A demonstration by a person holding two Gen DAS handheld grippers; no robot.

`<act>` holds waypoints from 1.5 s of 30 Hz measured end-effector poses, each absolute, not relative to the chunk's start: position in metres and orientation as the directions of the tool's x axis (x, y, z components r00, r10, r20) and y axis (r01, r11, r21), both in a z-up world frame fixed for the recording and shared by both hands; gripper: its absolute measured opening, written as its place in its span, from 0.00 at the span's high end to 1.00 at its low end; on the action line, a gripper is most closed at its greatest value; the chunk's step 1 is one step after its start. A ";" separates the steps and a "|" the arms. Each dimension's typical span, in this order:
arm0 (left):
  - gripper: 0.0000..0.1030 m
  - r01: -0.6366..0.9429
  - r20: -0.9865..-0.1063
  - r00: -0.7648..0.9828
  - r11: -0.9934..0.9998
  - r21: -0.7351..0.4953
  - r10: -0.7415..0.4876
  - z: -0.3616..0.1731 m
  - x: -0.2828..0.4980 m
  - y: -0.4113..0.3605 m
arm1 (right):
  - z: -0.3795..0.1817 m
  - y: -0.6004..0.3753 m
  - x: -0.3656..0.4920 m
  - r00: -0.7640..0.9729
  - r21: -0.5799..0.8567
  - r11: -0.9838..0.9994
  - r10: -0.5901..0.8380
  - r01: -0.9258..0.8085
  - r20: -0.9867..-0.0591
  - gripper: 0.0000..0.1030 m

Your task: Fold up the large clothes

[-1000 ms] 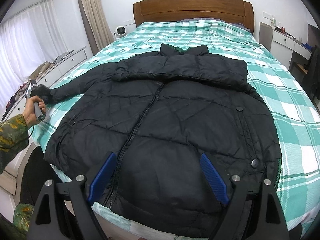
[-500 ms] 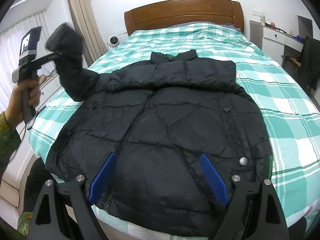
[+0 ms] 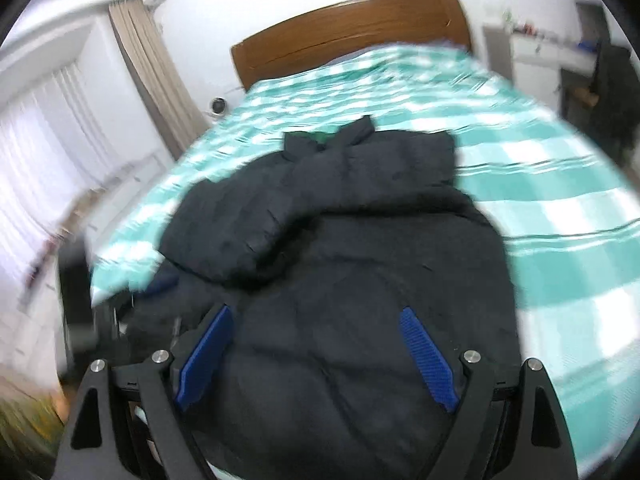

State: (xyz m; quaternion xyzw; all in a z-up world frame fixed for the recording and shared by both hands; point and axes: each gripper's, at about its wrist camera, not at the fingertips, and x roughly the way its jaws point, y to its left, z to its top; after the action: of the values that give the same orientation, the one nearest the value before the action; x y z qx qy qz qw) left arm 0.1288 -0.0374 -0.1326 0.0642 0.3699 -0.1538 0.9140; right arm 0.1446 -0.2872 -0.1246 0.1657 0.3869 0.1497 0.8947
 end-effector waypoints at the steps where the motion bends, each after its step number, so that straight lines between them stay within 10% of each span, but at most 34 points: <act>1: 0.17 0.298 -0.695 0.686 0.955 -0.004 -0.217 -0.130 0.126 -0.025 | -0.128 -0.285 0.164 0.627 0.483 0.863 0.460 -0.148 -0.629 0.14; 9: 0.17 0.101 -0.700 0.696 0.987 -0.129 -0.163 -0.136 0.111 0.057 | -0.180 -0.231 0.276 0.452 0.656 0.749 0.620 -0.095 -0.642 0.16; 10: 0.17 0.086 -0.705 0.691 0.986 -0.140 -0.160 -0.138 0.110 0.062 | -0.183 -0.223 0.281 0.446 0.640 0.762 0.610 -0.101 -0.656 0.25; 11: 0.17 0.073 -0.710 0.687 0.986 -0.149 -0.158 -0.143 0.109 0.066 | -0.182 -0.217 0.283 0.445 0.615 0.782 0.589 -0.101 -0.675 0.73; 12: 0.17 0.060 -0.715 0.681 0.985 -0.159 -0.157 -0.147 0.107 0.071 | -0.179 -0.213 0.285 0.443 0.580 0.810 0.555 -0.094 -0.704 0.92; 22: 0.17 0.048 -0.719 0.675 0.982 -0.183 -0.166 -0.151 0.110 0.079 | -0.045 -0.278 0.356 0.720 0.420 0.892 0.403 -0.169 -0.566 0.93; 31: 0.17 0.087 -0.735 0.655 0.984 -0.153 -0.173 -0.146 0.137 0.066 | -0.159 -0.339 0.395 0.618 0.310 0.950 0.218 0.044 -0.755 0.92; 34: 0.16 0.116 -0.720 0.670 0.984 -0.137 -0.179 -0.131 0.164 0.064 | -0.173 -0.351 0.390 0.614 0.355 0.931 0.231 0.087 -0.755 0.80; 38: 0.11 0.131 -0.697 0.698 0.986 -0.100 -0.163 -0.110 0.223 0.057 | -0.155 -0.358 0.390 0.605 0.341 0.934 0.211 0.107 -0.768 0.32; 45: 0.07 0.140 -0.686 0.715 0.989 -0.048 -0.134 -0.119 0.345 0.027 | -0.103 -0.317 0.371 0.734 0.213 0.967 0.247 -0.142 -0.633 0.32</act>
State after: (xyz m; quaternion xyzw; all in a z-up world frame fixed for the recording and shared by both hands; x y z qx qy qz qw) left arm 0.3449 0.0266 -0.1193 0.0039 0.3703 -0.0738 0.9260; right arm 0.3707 -0.3170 -0.1027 0.0752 0.3495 0.1050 0.9280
